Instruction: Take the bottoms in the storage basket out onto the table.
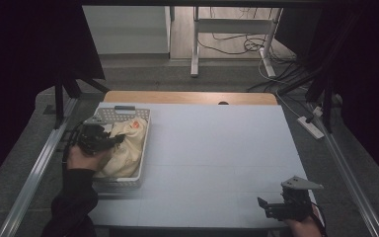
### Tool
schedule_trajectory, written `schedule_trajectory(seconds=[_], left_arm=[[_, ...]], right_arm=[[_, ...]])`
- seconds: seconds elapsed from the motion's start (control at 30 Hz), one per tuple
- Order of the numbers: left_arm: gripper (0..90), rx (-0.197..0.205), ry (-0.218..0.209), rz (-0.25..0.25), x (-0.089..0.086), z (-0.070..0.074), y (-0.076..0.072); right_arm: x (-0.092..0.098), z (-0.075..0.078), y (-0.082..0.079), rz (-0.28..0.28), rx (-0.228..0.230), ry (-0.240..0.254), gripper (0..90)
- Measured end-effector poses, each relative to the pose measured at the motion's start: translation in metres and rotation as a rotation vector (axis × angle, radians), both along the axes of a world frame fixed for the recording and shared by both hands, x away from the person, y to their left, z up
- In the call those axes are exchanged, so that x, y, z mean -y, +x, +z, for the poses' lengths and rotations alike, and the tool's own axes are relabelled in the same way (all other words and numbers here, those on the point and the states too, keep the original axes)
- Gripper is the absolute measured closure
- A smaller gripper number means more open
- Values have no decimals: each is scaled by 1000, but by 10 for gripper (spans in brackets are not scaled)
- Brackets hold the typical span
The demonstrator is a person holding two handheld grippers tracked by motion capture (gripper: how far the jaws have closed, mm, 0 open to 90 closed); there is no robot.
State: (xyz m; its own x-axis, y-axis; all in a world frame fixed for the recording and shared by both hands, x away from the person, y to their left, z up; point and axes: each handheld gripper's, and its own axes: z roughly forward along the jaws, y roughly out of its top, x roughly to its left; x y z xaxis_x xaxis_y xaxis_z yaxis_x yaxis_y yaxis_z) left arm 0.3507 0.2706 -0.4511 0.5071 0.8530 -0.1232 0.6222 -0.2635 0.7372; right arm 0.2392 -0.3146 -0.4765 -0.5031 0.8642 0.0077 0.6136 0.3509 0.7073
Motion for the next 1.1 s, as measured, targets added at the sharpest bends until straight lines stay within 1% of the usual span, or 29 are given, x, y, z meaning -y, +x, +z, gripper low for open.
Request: schedule_trajectory(seconds=[0.03, 0.1, 0.17, 0.3, 0.43, 0.6, 0.67, 0.9, 1.1], left_arm=[[691, 4, -7, 5, -1, 2, -1], [691, -9, -26, 14, -3, 5, -1], [691, -7, -31, 23, -3, 8, -2], [692, 16, -47, 38, -5, 16, -4], [692, 37, -60, 39, -7, 24, -5], [692, 53, -60, 38, -8, 36, -5], [692, 61, -52, 38, -9, 42, -5], [692, 85, -57, 30, -12, 62, -4], [692, 98, -44, 22, -12, 75, -4]], right_arm=[[0, 0, 0, 0, 0, 0, 0], [0, 0, 0, -1, -1, 0, 0], [0, 0, 0, -2, -1, 0, 0], [0, 0, 0, -4, -1, 1, 0], [0, 0, 1, -6, -3, 1, 0], [0, 0, 1, -9, -5, 3, 0], [0, 0, 1, -9, -5, 2, 0], [1, 0, 1, -9, -5, 6, 0], [1, 0, 1, -11, -7, 5, 0]])
